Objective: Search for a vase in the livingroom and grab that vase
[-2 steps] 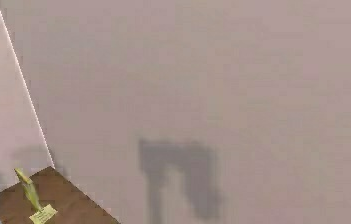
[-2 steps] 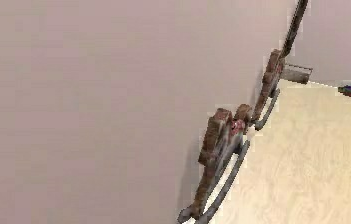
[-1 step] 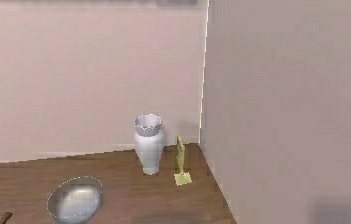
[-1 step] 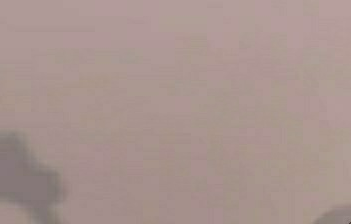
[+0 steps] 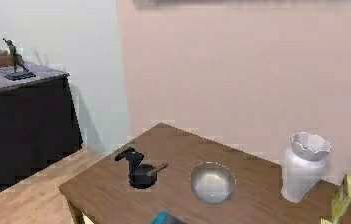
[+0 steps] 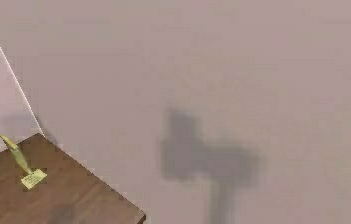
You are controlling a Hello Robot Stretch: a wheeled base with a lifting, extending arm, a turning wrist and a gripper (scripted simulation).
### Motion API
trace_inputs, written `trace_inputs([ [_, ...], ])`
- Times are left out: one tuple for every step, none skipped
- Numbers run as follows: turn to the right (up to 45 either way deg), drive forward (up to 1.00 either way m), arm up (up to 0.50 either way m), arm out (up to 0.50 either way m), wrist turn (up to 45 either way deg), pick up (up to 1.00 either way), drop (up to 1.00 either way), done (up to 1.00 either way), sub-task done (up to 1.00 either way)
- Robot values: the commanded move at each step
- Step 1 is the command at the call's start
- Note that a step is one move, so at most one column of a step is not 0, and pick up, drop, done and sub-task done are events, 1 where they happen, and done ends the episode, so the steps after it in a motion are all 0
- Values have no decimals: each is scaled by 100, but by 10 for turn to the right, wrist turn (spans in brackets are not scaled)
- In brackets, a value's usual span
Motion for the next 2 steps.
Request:
trace_inputs([
  [-450, 0, 0, 0, 0, 0, 0, 0, 0],
  [0, 0, 50, 0, 0, 0, 0, 0, 0],
])
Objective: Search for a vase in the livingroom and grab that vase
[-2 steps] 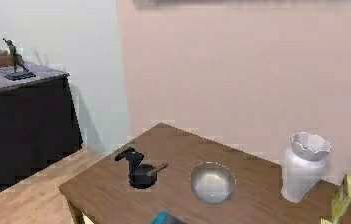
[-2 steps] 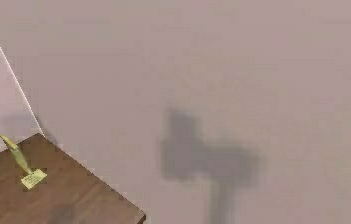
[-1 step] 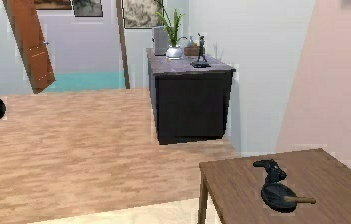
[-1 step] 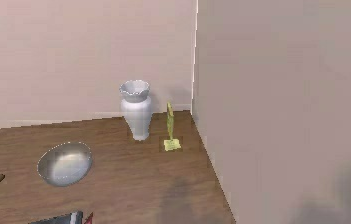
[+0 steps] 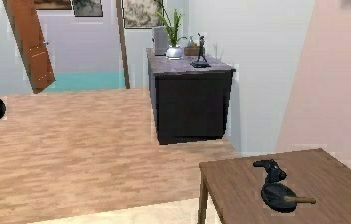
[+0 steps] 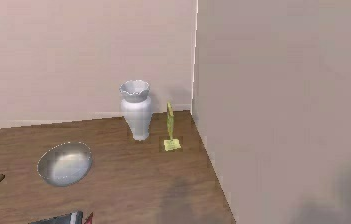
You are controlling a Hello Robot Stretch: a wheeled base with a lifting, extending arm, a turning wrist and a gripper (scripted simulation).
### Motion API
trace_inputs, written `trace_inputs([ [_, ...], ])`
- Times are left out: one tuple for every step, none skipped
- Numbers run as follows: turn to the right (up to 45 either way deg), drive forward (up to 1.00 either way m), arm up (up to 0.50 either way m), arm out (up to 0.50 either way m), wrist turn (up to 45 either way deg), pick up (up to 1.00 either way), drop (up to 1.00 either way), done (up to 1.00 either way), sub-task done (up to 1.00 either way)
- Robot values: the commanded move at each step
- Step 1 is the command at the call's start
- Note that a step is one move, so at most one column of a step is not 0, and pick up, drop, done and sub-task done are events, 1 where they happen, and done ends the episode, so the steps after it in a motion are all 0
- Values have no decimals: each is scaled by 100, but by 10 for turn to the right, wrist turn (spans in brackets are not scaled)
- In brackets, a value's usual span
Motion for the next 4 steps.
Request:
trace_inputs([
  [0, 0, 38, 0, 0, 0, 0, 0, 0],
  [0, 0, 0, 50, 0, 0, 0, 0, 0],
  [0, 0, 0, 0, 450, 0, 0, 0, 0],
  [0, 0, 0, 0, 450, 0, 0, 0, 0],
])
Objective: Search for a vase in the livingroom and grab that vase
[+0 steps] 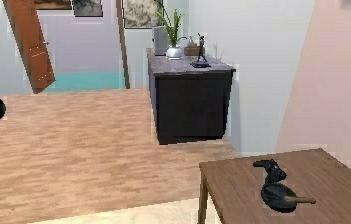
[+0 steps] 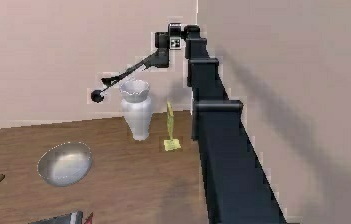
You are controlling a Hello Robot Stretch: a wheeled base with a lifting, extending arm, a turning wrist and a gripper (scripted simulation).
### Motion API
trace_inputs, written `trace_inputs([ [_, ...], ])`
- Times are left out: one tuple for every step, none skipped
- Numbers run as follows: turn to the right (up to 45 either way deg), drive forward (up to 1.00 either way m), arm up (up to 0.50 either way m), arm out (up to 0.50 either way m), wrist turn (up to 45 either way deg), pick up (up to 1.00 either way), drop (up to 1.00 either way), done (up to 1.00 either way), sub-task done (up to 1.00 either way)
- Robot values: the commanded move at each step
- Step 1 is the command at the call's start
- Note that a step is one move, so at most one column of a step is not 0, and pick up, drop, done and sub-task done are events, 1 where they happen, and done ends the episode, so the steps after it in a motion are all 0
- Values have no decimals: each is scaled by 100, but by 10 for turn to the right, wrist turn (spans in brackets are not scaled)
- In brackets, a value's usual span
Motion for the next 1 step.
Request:
trace_inputs([
  [0, 0, 0, 0, 390, 0, 0, 0, 0],
])
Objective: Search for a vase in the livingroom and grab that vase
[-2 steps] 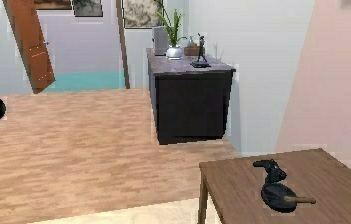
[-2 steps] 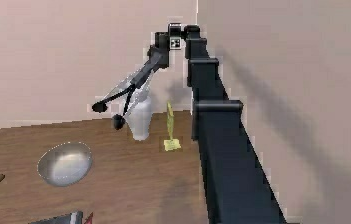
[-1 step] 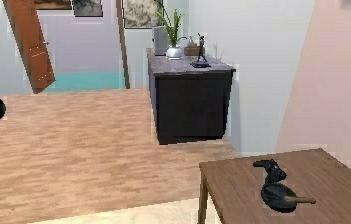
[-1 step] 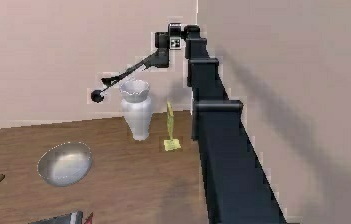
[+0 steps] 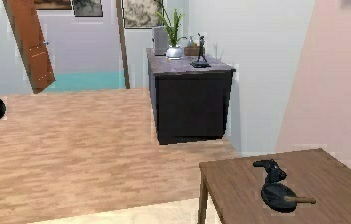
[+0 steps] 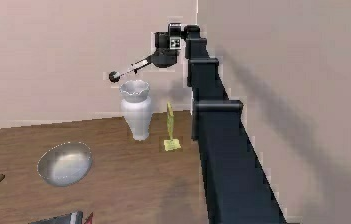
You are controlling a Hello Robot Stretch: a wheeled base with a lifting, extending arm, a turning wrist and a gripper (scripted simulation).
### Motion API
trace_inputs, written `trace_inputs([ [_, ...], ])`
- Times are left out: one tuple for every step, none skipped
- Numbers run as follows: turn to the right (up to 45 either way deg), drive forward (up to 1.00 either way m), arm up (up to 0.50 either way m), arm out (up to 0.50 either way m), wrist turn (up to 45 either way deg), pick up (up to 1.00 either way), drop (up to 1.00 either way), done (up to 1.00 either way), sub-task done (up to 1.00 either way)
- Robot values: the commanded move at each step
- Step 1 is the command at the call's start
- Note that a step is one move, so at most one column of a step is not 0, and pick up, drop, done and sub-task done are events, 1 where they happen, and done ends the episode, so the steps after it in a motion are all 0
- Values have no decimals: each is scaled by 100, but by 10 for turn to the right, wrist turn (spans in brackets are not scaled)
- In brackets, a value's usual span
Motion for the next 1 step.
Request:
trace_inputs([
  [0, 0, -20, 0, 0, 0, 0, 0, 0],
])
